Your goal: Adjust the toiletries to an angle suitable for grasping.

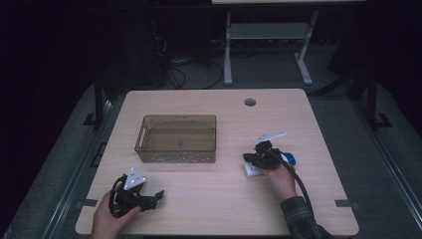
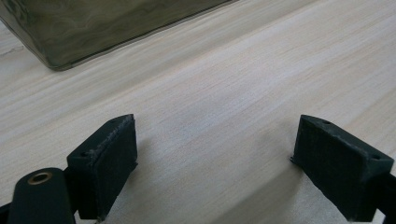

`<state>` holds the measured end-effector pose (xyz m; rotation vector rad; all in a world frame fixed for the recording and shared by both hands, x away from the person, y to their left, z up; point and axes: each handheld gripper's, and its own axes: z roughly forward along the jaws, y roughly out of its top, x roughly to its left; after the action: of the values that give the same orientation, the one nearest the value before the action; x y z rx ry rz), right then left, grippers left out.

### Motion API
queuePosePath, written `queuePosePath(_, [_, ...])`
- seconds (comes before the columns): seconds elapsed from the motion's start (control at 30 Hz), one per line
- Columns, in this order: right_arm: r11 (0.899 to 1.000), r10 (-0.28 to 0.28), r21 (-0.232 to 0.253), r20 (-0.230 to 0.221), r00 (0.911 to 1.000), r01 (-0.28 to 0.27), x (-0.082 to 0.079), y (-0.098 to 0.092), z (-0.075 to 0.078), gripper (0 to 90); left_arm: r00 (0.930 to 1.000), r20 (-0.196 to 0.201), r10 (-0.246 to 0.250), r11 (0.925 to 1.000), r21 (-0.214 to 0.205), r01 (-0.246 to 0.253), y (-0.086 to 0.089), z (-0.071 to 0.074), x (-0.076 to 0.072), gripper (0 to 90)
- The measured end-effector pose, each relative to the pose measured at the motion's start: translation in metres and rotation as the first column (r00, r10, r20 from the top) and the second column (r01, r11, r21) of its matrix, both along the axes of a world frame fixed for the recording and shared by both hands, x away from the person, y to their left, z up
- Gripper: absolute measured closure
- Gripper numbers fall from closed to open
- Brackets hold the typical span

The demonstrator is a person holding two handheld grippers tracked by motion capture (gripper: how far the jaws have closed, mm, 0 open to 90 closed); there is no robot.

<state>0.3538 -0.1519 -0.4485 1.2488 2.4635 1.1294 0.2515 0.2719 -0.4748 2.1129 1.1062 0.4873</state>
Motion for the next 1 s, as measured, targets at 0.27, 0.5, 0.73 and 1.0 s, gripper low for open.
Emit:
queuePosePath(0.27, [0.999,0.029,-0.014,-0.01,0.9995,-0.029,-0.014,-0.004,0.0,89.6,1.0,0.0,0.0,1.0,0.0,0.0,0.0,0.0,0.0,12.4])
queuePosePath(0.5, [0.999,0.044,-0.016,-0.013,0.999,-0.044,-0.023,-0.005,0.001,89.5,1.0,0.001,-0.001,1.0,0.0,0.001,0.0,0.0,0.0,12.4])
queuePosePath(0.73, [0.998,0.062,-0.018,-0.022,0.9978,-0.062,-0.034,-0.007,0.001,89.6,1.0,0.002,-0.001,1.0,-0.002,0.001,0.0,0.0,0.0,12.4])
queuePosePath(1.0, [0.997,0.077,-0.027,-0.027,0.9967,-0.078,-0.045,-0.011,0.0,89.6,1.0,0.002,-0.002,1.0,0.0,0.002,0.0,0.0,0.0,12.4])
